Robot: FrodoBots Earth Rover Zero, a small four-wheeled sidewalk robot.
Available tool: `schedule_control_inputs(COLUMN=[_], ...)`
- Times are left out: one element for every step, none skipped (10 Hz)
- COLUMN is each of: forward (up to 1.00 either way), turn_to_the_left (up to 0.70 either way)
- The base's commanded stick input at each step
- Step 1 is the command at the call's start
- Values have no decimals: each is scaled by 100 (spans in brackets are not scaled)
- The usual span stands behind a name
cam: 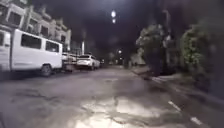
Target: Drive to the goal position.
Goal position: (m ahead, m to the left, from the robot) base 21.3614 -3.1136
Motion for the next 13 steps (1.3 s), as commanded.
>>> schedule_control_inputs(forward=[50, 50, 50, 50, 50, 50, 50, 50, 50, 50, 50, 50, 50], turn_to_the_left=[-50, -50, -50, -50, -50, -50, -50, -50, -50, -50, -50, -11, 0])
